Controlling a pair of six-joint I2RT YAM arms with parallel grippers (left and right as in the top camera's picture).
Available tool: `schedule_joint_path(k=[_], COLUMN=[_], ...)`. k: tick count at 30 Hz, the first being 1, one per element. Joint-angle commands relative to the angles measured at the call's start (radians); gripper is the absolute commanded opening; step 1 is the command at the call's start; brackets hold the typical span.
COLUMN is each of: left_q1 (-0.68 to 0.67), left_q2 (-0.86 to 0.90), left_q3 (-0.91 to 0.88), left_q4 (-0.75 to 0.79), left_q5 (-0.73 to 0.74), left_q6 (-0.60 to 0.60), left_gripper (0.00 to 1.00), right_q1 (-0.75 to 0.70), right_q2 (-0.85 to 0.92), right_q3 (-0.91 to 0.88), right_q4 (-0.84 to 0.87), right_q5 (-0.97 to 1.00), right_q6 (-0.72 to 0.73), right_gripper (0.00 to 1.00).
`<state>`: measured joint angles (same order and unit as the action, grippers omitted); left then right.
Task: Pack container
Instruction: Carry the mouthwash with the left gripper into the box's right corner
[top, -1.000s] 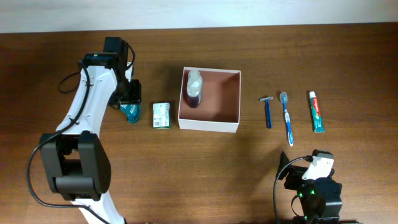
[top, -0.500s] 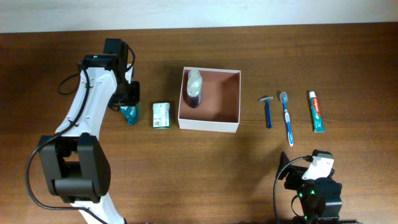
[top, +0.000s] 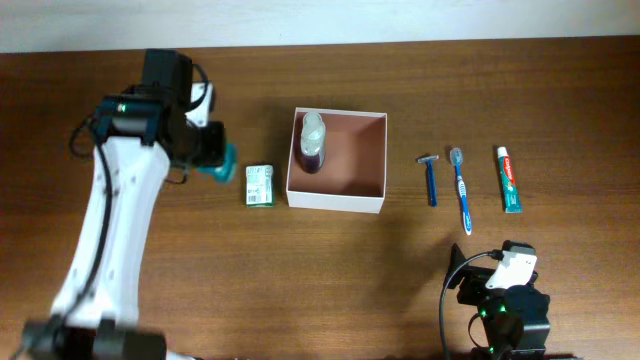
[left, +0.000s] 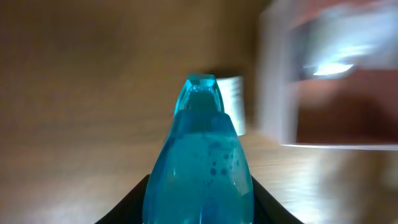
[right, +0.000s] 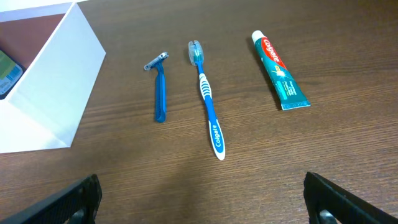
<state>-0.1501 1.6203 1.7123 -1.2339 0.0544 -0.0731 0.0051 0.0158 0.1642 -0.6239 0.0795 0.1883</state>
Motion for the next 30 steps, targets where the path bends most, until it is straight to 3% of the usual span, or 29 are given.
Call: schedule_joint_path(k=[1,7,13,22,30], left_q1=[-0.109,-0.304,-0.430,-0.459,-0.486], left_q2=[-0.113,-0.134,-0.001,0.271,0.375], left_q3=[0.070,0.083,0.083,0.083,0.083], left_q4=[0.012,0.113,0.218,0.374,0.481], left_q5=[0.080,0.021,-0.044,-0.043,-0.043], left_q6=[-0.029,-0.076,-0.092,-0.136,-0.136], left_gripper=[0.03,0.01,0.00,0.02,0.16], right_q1=[-0.006,-0.006,-0.006,-0.006,-0.006], right_q2=[-0.007,-0.007,-0.007,-0.007,-0.007], right_q3=[-0.007,-0.007,-0.007,-0.007,-0.007], right_q4=[0.000,0.000,0.000,0.000,0.000], right_q5=[-0.001,-0.001,-0.001,-0.001,-0.001], right_q6=[0.011,0.011,0.011,0.011,0.011], right_gripper=[0.99,0.99,0.99,0.99,0.99])
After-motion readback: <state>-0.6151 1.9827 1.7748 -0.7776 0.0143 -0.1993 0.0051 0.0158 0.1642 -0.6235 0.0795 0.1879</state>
